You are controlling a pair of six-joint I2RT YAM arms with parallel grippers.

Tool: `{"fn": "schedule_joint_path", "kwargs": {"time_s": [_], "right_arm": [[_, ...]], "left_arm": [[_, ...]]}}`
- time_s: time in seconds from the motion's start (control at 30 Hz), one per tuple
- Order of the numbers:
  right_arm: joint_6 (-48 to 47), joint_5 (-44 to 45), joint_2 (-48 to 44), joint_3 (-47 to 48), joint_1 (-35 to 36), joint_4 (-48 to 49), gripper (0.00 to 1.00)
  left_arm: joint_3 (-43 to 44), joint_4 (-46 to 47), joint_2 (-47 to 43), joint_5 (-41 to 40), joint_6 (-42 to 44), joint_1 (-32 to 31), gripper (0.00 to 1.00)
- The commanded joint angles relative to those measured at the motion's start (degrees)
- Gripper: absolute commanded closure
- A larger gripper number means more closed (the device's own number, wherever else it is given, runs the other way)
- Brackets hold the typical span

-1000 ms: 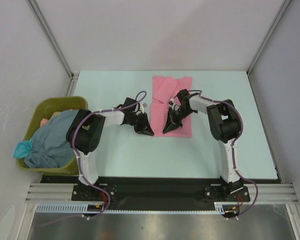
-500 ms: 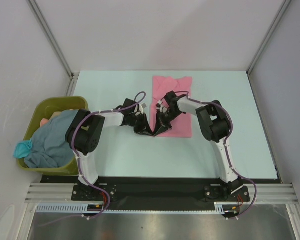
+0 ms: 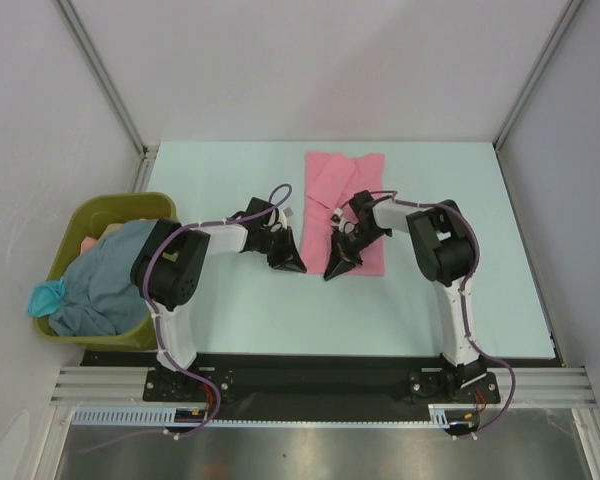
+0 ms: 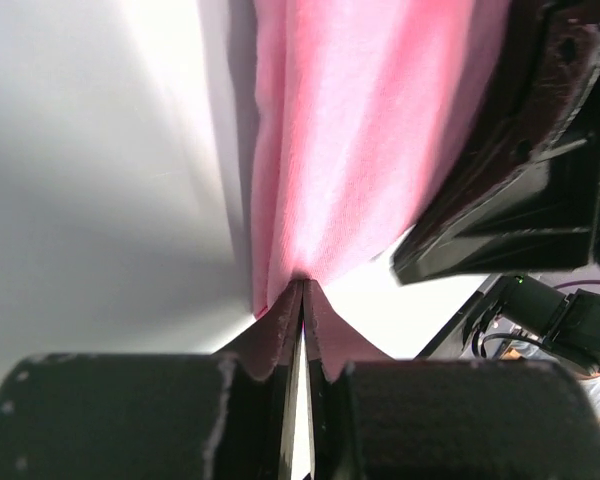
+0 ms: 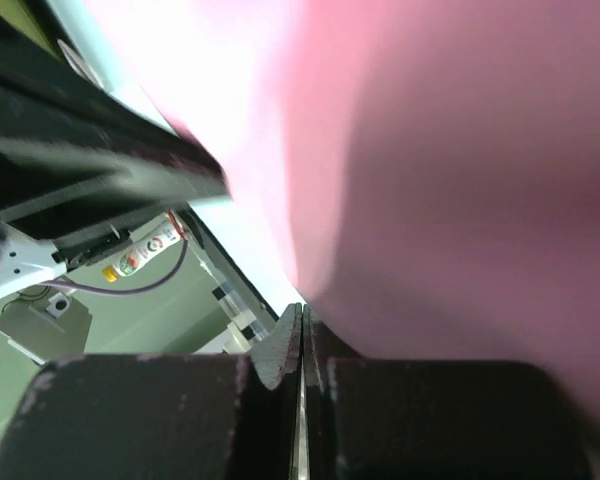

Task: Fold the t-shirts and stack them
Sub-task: Fold the tshirt

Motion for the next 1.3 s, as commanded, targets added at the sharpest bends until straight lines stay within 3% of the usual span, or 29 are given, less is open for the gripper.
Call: {"fn": "schedule_joint_path", "kwargs": {"time_s": [0.0, 0.27, 0.47, 0.67, 0.73, 0.8, 0.9, 0.93, 1.03, 1.27], "right_arm": [[0.20, 5.39, -3.83, -4.86, -3.19, -3.93, 1.00], [-1.73, 12.07, -11.11, -14.00, -11.28, -4.36, 1.00], [-3.84, 20.93, -15.78, -17.00, -19.62, -6.47, 1.00], [-2.53, 23.59, -22.19, -17.53, -22.62, -7.44, 0.99], [-1.57, 22.37, -25.78, -18.40, -22.45, -6.83, 0.87], [-0.33, 20.96, -27.99, -19.72, -22.36, -4.82, 0.82], [2.04, 16.13, -30.99, -23.58, -22.45, -0.87, 0.66], [3.00, 14.38, -31.51, -24.64, -22.27, 0.54, 0.57], [6.26, 11.82, -32.22, -28.60, -22.19, 5.38, 0.45], [11.88, 11.28, -31.43, -33.70, -21.22, 14.25, 0.43]], "left_arm": [[-2.19, -5.43, 1.06, -6.88, 4.19, 1.07, 0.91], [-2.37, -6.22, 1.23, -7.05, 5.68, 1.60, 0.92], [-3.51, -5.69, 1.06, -6.88, 6.04, 1.95, 0.93], [-3.43, -6.48, -0.34, -6.70, 6.74, 1.95, 0.92], [-3.42, -6.92, -2.18, -5.83, 6.83, 1.95, 0.89], [-3.51, -7.62, -5.78, -5.74, 7.00, 1.95, 0.78], [-3.34, -9.12, -10.08, -6.79, 6.65, 2.04, 0.57], [-3.34, -9.38, -10.80, -6.70, 6.39, 2.12, 0.54], [-3.34, -7.99, -10.90, -5.56, 4.63, 2.13, 0.44], [-3.51, -4.03, -5.45, -3.89, -0.72, 2.13, 0.41]]}}
